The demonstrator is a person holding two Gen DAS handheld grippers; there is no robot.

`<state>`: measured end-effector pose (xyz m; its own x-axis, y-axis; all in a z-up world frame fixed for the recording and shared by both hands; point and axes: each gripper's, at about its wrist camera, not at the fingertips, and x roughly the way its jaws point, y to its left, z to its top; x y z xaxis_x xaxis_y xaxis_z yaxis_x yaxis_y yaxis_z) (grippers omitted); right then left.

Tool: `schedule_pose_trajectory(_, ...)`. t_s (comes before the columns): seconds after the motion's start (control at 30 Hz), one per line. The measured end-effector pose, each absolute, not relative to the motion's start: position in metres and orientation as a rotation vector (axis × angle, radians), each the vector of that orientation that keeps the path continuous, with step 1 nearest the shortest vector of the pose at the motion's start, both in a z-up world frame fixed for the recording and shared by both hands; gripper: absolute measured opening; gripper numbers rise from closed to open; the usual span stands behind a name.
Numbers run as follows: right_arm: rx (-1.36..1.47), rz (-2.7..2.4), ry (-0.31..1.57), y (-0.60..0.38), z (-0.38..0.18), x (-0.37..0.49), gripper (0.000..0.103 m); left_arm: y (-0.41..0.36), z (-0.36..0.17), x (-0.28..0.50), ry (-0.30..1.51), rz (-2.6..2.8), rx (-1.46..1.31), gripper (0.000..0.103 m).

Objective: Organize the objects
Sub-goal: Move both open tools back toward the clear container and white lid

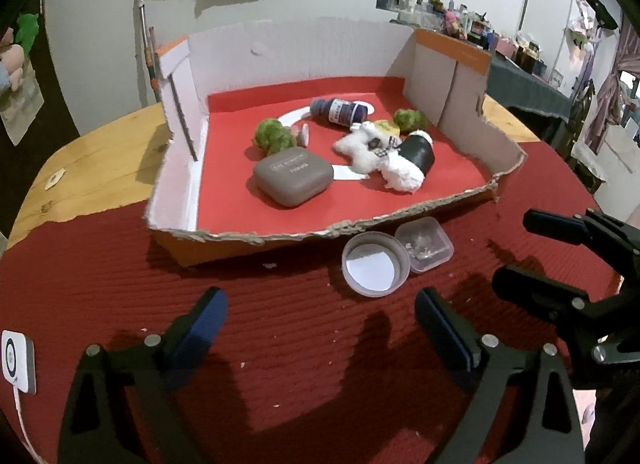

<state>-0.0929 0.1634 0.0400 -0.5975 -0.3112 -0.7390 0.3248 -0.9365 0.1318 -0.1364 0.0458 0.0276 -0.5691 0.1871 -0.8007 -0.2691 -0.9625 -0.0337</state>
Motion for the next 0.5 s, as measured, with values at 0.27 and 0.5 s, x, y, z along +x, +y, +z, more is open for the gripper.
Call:
schedule_pose_trajectory(0.27,1.190,-2.526,0.008,0.171,0.033,-0.098,0.079,0.056,0.016,-0.148,0.139,2.548,-1.341,0.093)
schedule_pose_trajectory(0.5,1.202,-2.519,-0.002,0.174,0.029,-0.102,0.079,0.061,0.011,-0.157,0.165,2.570,-1.377,0.093)
